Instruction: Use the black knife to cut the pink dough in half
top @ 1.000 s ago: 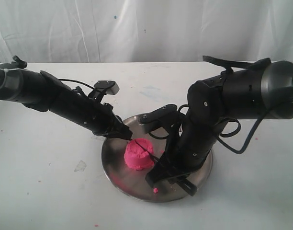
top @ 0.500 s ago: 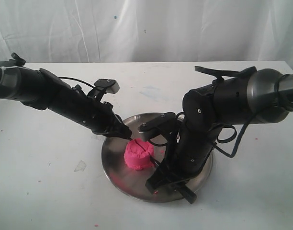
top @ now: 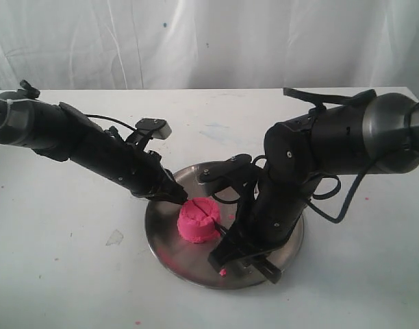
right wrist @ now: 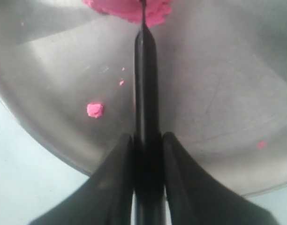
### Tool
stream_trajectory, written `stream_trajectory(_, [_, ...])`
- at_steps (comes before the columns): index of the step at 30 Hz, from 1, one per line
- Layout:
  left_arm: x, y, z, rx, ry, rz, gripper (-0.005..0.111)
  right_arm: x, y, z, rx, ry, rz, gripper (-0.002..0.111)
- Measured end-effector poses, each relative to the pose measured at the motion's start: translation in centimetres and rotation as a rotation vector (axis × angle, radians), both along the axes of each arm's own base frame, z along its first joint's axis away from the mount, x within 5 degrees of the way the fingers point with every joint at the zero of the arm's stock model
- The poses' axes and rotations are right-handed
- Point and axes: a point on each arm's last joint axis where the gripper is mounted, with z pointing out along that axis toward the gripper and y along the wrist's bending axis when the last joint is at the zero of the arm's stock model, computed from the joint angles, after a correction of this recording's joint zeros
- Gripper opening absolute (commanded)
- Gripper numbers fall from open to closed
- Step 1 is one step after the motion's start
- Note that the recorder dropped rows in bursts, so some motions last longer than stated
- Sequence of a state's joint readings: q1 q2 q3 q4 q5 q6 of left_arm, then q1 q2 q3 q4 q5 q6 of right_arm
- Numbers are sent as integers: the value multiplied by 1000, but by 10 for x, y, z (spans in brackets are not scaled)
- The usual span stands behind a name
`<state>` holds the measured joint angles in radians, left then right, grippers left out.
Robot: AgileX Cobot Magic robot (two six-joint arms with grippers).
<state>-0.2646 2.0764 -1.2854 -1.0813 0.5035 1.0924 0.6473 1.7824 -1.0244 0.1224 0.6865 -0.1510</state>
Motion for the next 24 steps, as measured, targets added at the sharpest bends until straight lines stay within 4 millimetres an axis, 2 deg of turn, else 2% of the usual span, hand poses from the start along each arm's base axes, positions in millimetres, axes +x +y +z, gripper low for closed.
stream_trajectory(9, [0, 0, -1, 4, -2, 1, 0, 0, 0, 4, 6, -11, 8, 0])
stream_trajectory(15, [-1, 1, 23, -6, -64, 5, 0, 1, 1, -6, -10, 4, 18, 0])
stream_trajectory(24, [-1, 1, 29, -8, -82, 5, 0, 2, 1, -11, -18, 13, 17, 0])
